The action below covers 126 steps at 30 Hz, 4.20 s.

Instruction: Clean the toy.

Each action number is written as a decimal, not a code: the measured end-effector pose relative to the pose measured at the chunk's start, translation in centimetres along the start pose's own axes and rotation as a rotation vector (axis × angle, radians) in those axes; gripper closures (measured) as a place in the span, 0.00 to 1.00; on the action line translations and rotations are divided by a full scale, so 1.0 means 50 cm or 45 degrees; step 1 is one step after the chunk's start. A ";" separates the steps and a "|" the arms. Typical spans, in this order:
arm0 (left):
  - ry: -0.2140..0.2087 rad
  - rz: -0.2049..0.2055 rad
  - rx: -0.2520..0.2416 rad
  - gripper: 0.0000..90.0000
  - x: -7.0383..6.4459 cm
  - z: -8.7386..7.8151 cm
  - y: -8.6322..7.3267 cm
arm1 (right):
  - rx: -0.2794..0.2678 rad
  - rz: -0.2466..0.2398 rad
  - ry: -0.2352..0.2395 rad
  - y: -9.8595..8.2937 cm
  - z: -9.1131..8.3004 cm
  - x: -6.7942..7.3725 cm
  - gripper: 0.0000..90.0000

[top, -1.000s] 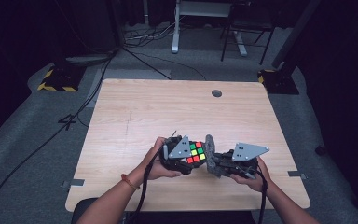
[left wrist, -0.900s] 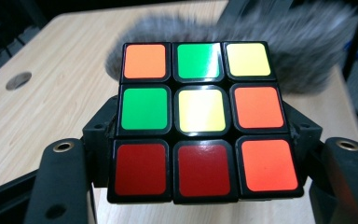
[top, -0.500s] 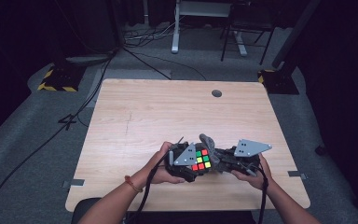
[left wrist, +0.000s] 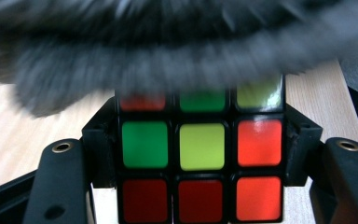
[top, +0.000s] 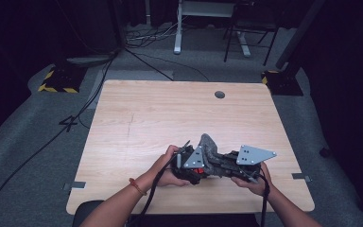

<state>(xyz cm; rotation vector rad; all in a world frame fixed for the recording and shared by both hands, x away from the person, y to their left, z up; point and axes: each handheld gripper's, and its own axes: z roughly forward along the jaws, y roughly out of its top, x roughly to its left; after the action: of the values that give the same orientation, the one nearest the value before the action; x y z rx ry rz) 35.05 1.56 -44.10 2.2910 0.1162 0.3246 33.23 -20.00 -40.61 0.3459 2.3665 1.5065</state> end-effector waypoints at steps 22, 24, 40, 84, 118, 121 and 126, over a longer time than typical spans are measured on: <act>0.059 0.000 -0.205 0.37 0.014 -0.068 0.005 | 0.184 0.168 -0.012 -0.073 0.017 -0.067 0.87; 0.052 -0.007 -0.243 0.37 0.014 -0.074 0.007 | 0.189 0.184 0.021 -0.077 0.023 -0.067 0.87; 0.063 0.042 -0.076 0.37 0.013 -0.043 -0.005 | -0.010 0.179 0.108 -0.047 -0.006 -0.050 0.87; 0.177 -0.040 -0.019 0.37 0.081 -0.055 -0.055 | 0.307 0.099 -0.118 -0.087 0.006 -0.098 0.84; -0.050 -0.264 0.113 0.35 0.120 0.000 -0.154 | 0.452 0.198 0.008 -0.163 0.050 -0.133 0.73; -0.048 -0.265 0.120 0.35 0.119 -0.001 -0.154 | 0.456 0.192 0.009 -0.162 0.051 -0.132 0.70; -0.023 -0.242 0.133 0.34 0.116 -0.004 -0.147 | 0.457 0.171 0.001 -0.154 0.046 -0.129 0.63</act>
<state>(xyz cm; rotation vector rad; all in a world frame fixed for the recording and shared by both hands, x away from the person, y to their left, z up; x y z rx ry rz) 40.75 7.74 -48.26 2.3631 0.3467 0.2032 39.78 -23.66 -47.67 0.5967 2.6580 1.1244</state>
